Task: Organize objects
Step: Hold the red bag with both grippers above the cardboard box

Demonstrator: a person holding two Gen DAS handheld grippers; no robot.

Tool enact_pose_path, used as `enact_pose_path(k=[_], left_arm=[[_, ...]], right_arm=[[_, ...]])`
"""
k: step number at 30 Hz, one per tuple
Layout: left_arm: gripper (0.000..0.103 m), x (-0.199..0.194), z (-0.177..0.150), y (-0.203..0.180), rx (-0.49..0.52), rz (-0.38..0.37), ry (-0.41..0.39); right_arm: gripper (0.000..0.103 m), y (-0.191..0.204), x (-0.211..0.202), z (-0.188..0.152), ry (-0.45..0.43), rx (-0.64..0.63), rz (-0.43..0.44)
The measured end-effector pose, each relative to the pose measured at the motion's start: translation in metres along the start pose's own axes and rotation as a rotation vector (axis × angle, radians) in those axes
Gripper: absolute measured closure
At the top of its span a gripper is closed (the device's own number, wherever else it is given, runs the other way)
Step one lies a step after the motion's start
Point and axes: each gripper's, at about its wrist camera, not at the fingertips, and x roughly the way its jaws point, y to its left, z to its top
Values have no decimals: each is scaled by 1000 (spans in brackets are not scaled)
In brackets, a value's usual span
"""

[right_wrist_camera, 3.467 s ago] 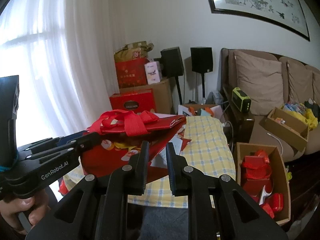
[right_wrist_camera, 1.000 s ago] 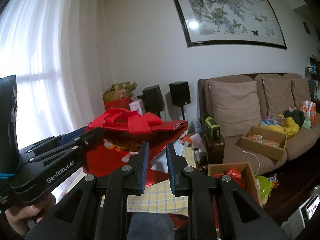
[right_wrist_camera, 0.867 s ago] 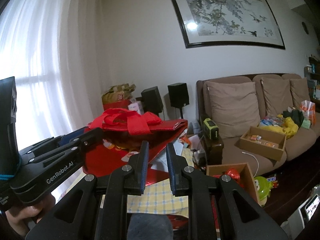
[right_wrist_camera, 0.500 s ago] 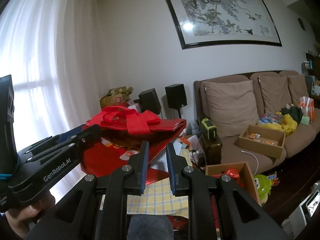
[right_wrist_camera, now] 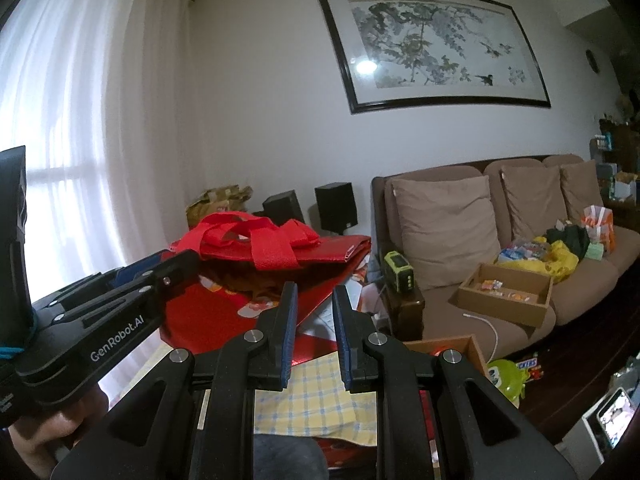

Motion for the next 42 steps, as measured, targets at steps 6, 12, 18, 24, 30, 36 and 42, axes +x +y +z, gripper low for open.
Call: enact_pose_path(k=[6, 12, 18, 24, 30, 36, 42], left_arm=[[80, 2, 0, -4, -6, -10, -5], [80, 4, 0, -11, -2, -8, -9], [79, 3, 1, -17, 1, -17, -27], [79, 6, 2, -28, 14, -23, -29], [79, 8, -2, -39, 22, -40, -37], [79, 12, -4, -47, 32, -39, -38], [74, 12, -2, -53, 33, -41, -49]], right_arm=[[86, -4, -4, 2, -5, -14, -9], [86, -3, -9, 3, -21, -42, -13], [86, -9, -12, 4, -31, -39, -20], [86, -17, -15, 2, -31, -25, -31], [86, -26, -15, -2, -27, -33, -57], [86, -34, -10, -8, -7, -35, -59], [86, -38, -8, -4, -8, -36, -57]])
